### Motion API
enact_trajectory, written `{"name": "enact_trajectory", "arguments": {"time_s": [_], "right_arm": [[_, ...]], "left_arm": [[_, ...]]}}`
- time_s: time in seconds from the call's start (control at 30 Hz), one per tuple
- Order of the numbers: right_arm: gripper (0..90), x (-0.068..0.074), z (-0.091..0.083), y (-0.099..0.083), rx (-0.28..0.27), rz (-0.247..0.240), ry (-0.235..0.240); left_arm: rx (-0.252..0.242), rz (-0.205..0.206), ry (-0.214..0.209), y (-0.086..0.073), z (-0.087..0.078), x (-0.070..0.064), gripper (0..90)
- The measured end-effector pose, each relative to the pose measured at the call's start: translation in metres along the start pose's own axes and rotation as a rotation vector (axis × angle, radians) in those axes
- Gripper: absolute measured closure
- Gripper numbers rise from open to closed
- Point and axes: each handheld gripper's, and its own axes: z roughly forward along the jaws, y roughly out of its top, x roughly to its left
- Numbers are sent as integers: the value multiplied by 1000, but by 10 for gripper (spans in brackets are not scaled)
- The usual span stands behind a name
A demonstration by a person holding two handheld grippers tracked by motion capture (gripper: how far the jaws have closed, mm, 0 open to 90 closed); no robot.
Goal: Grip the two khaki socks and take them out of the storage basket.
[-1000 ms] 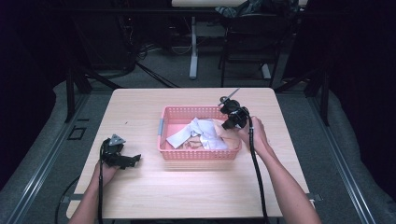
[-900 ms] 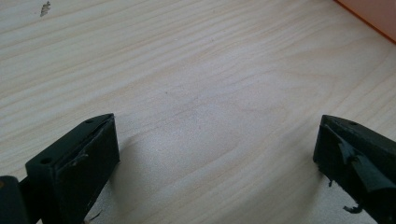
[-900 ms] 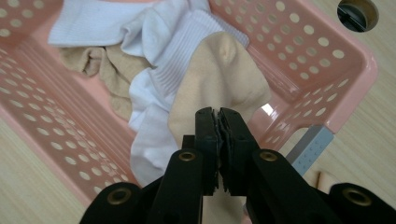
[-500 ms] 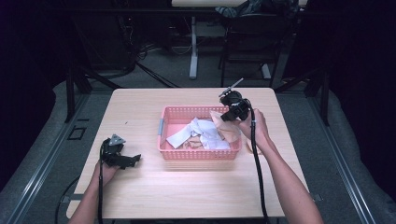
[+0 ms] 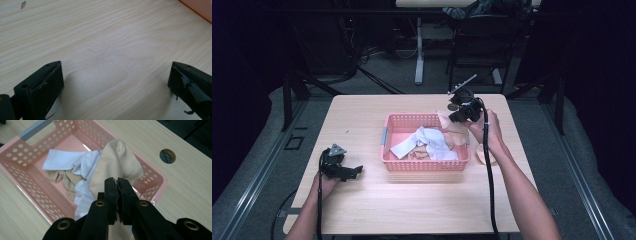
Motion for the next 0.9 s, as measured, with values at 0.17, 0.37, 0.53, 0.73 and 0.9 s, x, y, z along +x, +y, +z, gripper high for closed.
{"name": "enact_trajectory", "arguments": {"time_s": [0.17, 0.37, 0.53, 0.73, 0.9], "right_arm": [[859, -8, -10, -1, -25, 21, -9], [859, -22, -21, -8, -43, 53, -35], [859, -34, -35, -17, -57, 73, -60], [859, -50, -49, -32, -74, 108, -84], [858, -64, -57, -46, -71, 139, -107]], "left_arm": [[1, 1, -2, 0, 0, 0, 1], [1, 0, -2, 0, 0, 0, 1], [0, 1, -2, 0, 0, 0, 1], [0, 1, -2, 0, 0, 0, 1], [-1, 1, -2, 0, 0, 0, 1]]}}
